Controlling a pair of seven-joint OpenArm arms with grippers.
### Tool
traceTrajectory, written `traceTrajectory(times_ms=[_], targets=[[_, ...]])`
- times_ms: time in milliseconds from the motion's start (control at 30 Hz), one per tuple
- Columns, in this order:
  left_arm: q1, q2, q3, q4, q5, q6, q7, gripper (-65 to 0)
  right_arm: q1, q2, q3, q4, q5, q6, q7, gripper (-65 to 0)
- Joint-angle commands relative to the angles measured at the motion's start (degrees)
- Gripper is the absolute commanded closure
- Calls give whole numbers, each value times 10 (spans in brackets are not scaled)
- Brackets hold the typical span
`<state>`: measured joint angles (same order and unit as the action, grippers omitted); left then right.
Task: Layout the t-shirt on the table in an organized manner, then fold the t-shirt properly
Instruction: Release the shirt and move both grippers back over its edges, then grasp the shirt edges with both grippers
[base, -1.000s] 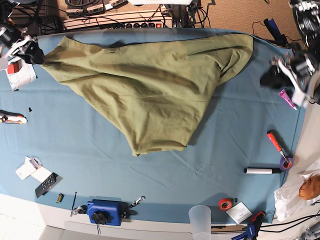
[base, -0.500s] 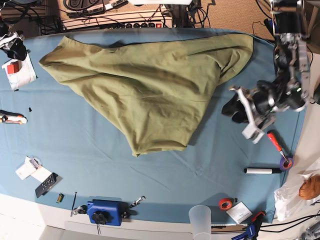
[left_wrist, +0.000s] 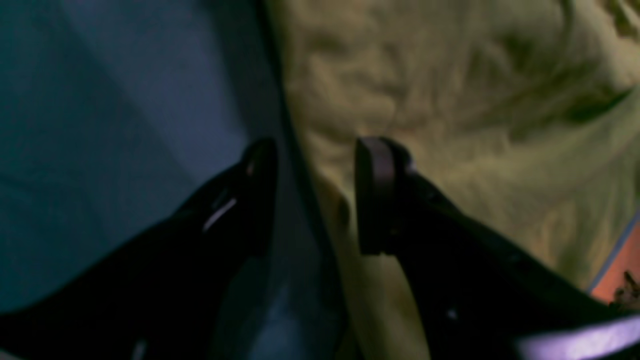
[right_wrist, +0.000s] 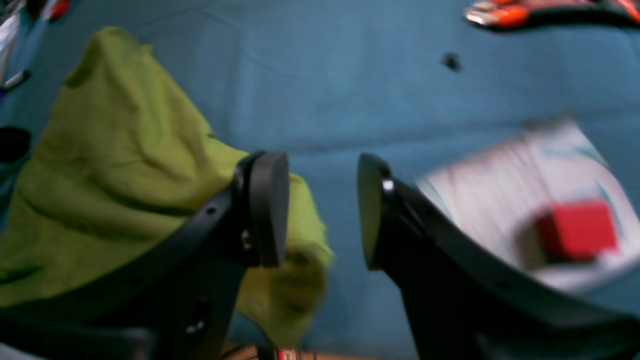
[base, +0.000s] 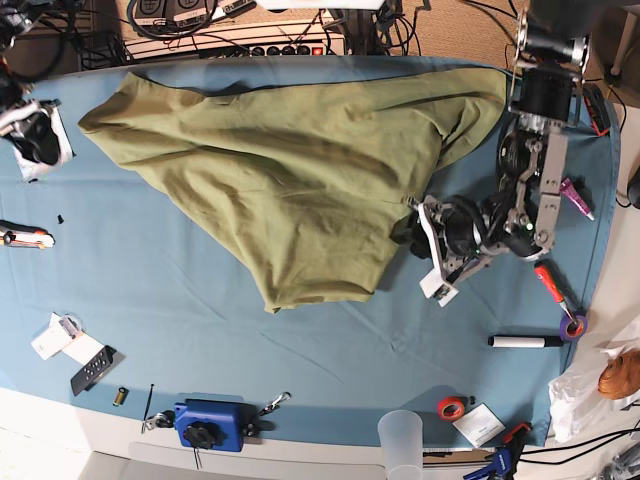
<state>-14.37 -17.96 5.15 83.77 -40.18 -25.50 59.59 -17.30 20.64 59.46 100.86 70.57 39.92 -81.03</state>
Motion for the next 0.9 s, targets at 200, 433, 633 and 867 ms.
traceTrajectory(times_ms=[200,433,633,867], targets=[[-33,30,-3,-43,-40,-44,20,-259,62,13,-113,7,-34,1,10,-234],[-34,30,-3,-43,-39,-43,21,0,118,12,-209,7,-129,1,21,-234],[-66,9,-5,-39,-41,6,63,0,136,11,-296,7,-201,1,63,-234],[-117,-13,-5,-39,-50,0,70,0,135,10,-395,7,-237,1,82,-234]])
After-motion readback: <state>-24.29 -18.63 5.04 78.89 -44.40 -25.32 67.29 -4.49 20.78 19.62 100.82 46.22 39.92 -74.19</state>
